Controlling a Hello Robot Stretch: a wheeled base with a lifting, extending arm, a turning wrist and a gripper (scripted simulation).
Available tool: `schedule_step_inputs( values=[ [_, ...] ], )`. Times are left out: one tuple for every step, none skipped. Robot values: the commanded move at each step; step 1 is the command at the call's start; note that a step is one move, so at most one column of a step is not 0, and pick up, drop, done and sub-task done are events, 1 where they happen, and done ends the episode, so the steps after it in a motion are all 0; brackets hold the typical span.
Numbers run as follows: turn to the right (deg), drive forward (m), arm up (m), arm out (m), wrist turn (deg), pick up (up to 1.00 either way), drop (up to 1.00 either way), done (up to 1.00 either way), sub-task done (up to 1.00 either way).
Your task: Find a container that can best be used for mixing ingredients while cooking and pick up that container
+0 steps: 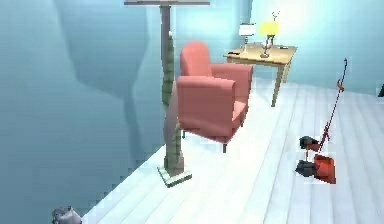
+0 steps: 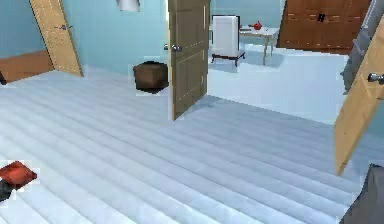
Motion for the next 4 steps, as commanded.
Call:
schedule_step_inputs(
  values=[
    [30.0, 0.00, 0.00, 0.00, 0.0, 0.00, 0.00, 0.00, 0.00],
    [0.0, 0.10, 0.00, 0.00, 0.0, 0.00, 0.00, 0.00, 0.00],
    [45.0, 0.00, 0.00, 0.00, 0.0, 0.00, 0.00, 0.00, 0.00],
    [42.0, 0.00, 0.00, 0.00, 0.0, 0.00, 0.00, 0.00, 0.00]
  ],
)
